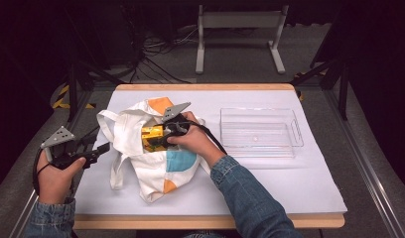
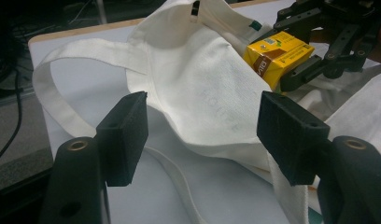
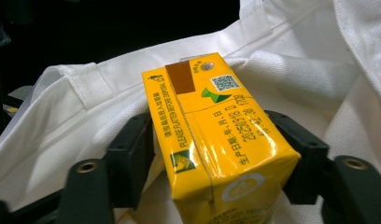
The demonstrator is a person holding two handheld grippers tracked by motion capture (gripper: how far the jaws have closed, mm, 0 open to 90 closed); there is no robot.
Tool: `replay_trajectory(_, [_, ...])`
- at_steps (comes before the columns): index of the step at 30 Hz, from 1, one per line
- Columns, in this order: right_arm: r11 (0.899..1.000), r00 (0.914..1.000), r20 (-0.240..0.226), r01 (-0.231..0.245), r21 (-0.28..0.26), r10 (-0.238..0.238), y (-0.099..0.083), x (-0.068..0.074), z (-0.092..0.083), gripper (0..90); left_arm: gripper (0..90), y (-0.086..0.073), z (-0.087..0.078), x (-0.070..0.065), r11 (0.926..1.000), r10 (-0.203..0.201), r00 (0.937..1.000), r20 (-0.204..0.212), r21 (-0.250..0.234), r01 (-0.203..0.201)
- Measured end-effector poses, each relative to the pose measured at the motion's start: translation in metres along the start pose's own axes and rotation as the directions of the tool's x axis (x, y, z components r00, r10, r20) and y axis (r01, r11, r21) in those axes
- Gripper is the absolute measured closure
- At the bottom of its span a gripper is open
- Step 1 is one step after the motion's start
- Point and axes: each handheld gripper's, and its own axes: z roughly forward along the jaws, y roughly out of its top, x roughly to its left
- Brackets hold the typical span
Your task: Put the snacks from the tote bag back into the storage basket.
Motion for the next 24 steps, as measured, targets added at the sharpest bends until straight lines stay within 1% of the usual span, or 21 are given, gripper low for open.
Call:
replay_trajectory(1, [1.0,1.0,0.0,0.0,0.0,0.0,0.0,0.0,0.0,40.5,34.8,0.0,0.0,0.0,1.0,0.001,1.0,0.0,0.003,-0.001])
replay_trajectory(4, [0.999,0.9996,0.0,0.029,0.015,-0.029,0.001,0.0,-0.001,43.5,34.8,0.0,0.0,0.0,1.0,-0.002,1.0,0.0,0.002,0.002])
replay_trajectory(7, [0.999,0.9993,-0.002,0.036,0.017,-0.036,0.001,0.0,-0.002,45.4,34.8,0.0,0.001,0.0,1.0,0.0,1.0,0.0,0.003,0.0])
replay_trajectory(11, [0.999,0.9989,-0.011,0.046,0.018,-0.046,0.001,0.0,-0.004,50.5,34.9,0.0,0.001,0.0,1.0,-0.001,1.0,0.0,0.001,0.001])
replay_trajectory(18, [0.999,0.9988,0.004,0.049,0.012,-0.05,0.002,0.002,-0.006,51.2,34.9,-0.001,0.001,0.001,1.0,0.001,1.0,0.0,0.004,-0.001])
replay_trajectory(21, [0.999,0.9988,0.012,0.048,-0.002,-0.048,0.006,0.003,-0.009,51.3,34.9,-0.001,0.001,0.001,1.0,0.0,1.0,0.0,0.002,0.0])
replay_trajectory(24, [0.999,0.999,0.011,0.045,-0.016,-0.044,0.009,0.004,-0.012,51.4,34.9,-0.001,0.002,0.001,1.0,0.0,1.0,0.0,0.004,0.0])
